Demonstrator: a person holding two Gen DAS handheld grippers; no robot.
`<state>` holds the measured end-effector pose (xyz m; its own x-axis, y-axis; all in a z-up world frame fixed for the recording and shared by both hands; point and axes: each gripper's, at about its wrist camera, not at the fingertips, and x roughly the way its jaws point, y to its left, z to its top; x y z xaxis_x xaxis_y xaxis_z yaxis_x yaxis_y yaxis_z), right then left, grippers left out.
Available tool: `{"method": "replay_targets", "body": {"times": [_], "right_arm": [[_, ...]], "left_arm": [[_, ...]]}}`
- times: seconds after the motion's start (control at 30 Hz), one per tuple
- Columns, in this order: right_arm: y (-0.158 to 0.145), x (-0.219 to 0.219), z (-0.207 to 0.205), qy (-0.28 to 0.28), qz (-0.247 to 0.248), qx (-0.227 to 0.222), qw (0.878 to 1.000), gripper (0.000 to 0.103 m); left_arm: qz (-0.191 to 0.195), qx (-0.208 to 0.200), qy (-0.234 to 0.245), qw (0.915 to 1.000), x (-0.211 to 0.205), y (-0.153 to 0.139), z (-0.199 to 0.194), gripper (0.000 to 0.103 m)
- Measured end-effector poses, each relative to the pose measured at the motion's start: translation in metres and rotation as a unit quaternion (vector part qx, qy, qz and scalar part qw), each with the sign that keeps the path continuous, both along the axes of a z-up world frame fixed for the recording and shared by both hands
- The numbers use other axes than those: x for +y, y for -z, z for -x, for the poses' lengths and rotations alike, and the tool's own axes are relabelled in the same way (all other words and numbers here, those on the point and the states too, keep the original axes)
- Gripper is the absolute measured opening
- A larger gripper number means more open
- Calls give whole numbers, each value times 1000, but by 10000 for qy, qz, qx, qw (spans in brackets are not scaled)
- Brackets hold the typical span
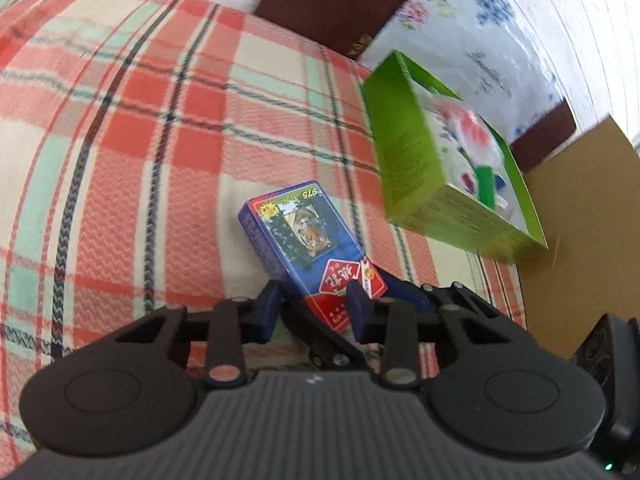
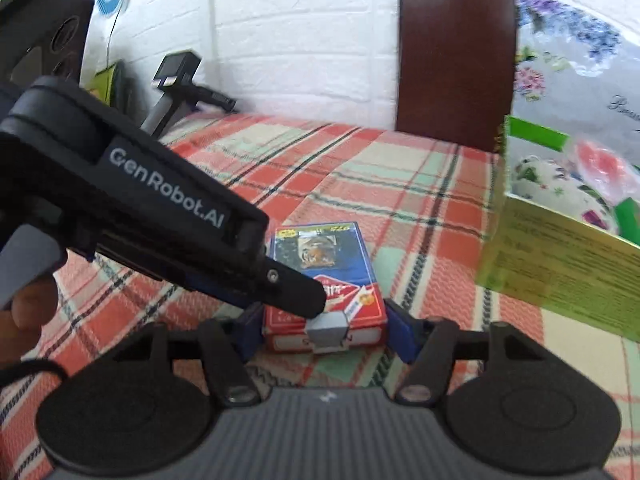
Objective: Organize objects
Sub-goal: 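Grasp the red-and-blue card box with the left tool, then drop the card box into the green box with the left tool while the right tool drops its pack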
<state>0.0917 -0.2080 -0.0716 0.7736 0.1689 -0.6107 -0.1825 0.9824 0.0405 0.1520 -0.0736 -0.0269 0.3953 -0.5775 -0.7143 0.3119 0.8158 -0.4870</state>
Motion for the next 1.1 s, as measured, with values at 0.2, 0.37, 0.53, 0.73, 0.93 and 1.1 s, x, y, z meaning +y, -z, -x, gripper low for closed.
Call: {"method": "replay_targets", "body": {"times": [0.2,0.37,0.53,0.73,0.93,1.1], "right_arm": [[-32,-31,18,483,78,-1006,9937,61],[-46,-89,18,1368,49,-1439,9801,61],[-44,-152,13,2255,-70,-1456,9633,61],[-26,-205,-3,2964,-1,-1335,9457,62],[-17,-213,-1,3271,178,-1437,9338,73],[-23,-191,25,3218,258,-1578,9332,79]], "left_arm": [[18,-841,500,9952,-44,-50,3,37],[-24,-1217,1195,9853,-121,-68,-16,37],[-170,-1494,1837,9714,-197,-66,-25,37],[-415,-1698,2081,9624,-255,-53,-38,38],[-831,-2048,1991,9547,-259,-51,-31,42],[-947,-2164,1804,9548,-244,-60,-13,46]]}}
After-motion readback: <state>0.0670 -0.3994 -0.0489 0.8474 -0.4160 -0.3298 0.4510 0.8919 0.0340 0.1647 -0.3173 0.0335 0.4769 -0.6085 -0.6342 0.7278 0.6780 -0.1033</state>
